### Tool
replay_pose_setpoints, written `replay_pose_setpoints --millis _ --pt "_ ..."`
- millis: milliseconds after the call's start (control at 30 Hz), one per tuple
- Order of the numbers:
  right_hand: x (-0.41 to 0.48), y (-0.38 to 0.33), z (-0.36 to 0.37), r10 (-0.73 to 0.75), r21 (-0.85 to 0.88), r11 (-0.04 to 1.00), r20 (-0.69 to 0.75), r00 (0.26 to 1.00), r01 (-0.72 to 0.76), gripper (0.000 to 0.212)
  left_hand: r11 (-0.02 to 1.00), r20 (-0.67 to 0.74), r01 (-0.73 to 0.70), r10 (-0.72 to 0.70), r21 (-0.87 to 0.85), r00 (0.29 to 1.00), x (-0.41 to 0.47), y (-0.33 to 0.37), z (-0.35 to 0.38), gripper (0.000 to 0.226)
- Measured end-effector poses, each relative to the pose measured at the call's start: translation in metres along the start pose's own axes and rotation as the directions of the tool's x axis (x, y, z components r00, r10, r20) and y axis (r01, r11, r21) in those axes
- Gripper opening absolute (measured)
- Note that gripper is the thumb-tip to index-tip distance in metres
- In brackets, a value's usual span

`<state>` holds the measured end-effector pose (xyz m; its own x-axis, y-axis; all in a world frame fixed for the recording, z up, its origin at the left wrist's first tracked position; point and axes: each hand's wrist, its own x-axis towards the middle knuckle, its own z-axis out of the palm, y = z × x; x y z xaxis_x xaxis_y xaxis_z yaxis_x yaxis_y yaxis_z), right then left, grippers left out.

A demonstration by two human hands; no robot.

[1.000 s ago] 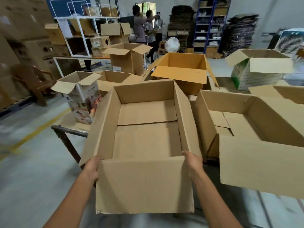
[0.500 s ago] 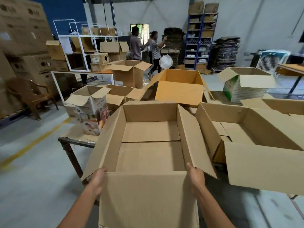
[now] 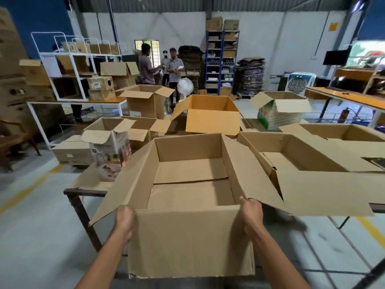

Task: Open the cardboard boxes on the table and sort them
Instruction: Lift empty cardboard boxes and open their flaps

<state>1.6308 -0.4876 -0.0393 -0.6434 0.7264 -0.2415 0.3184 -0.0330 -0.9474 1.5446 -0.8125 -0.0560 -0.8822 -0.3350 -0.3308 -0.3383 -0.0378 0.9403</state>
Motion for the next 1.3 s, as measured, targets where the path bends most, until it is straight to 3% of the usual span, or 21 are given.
replay_pose_setpoints --millis 300,433,567,600,700,767,933,1233,1300 --pt "-0.039 -0.043 -0.018 -0.205 0.112 0.97 -0.114 0.972 0.217 0.031 0.975 -0.004 -0.172 0.173 -0.141 0.985 -0.005 0.053 -0.008 0.017" --pt "-0.041 -0.065 -0.043 -0.274 0.197 0.931 -0.184 0.944 0.308 0.036 0.961 0.078 -0.208 0.225 -0.184 0.971 -0.009 0.077 0.004 0.039" --pt "-0.04 -0.083 -0.087 -0.319 0.245 0.897 -0.216 0.923 0.367 0.038 0.933 0.126 -0.293 0.323 -0.208 0.938 -0.005 0.083 0.035 0.078" --pt "-0.039 -0.086 -0.101 -0.329 0.247 0.89 -0.232 0.915 0.383 0.039 0.928 0.136 -0.313 0.343 -0.201 0.929 -0.027 0.092 0.043 0.077" --pt "-0.038 -0.094 -0.15 -0.352 0.268 0.865 -0.281 0.893 0.425 0.039 0.898 0.153 -0.387 0.421 -0.208 0.894 -0.101 0.114 0.07 0.041" --pt "-0.034 -0.093 -0.19 -0.352 0.283 0.854 -0.304 0.885 0.437 0.039 0.882 0.151 -0.415 0.452 -0.224 0.879 -0.135 0.117 0.097 0.029" --pt "-0.024 -0.082 -0.311 -0.336 0.298 0.831 -0.402 0.852 0.469 0.039 0.878 0.176 -0.401 0.452 -0.262 0.875 -0.23 0.112 0.182 0.043" --pt "0.002 -0.044 -0.529 -0.274 0.184 0.849 -0.649 0.71 0.496 0.037 0.882 0.368 -0.339 0.45 -0.329 0.814 -0.384 0.084 0.363 0.051" --pt "0.004 -0.038 -0.568 -0.266 0.146 0.856 -0.697 0.666 0.495 0.042 0.878 0.374 -0.366 0.466 -0.309 0.802 -0.416 0.077 0.398 0.036"
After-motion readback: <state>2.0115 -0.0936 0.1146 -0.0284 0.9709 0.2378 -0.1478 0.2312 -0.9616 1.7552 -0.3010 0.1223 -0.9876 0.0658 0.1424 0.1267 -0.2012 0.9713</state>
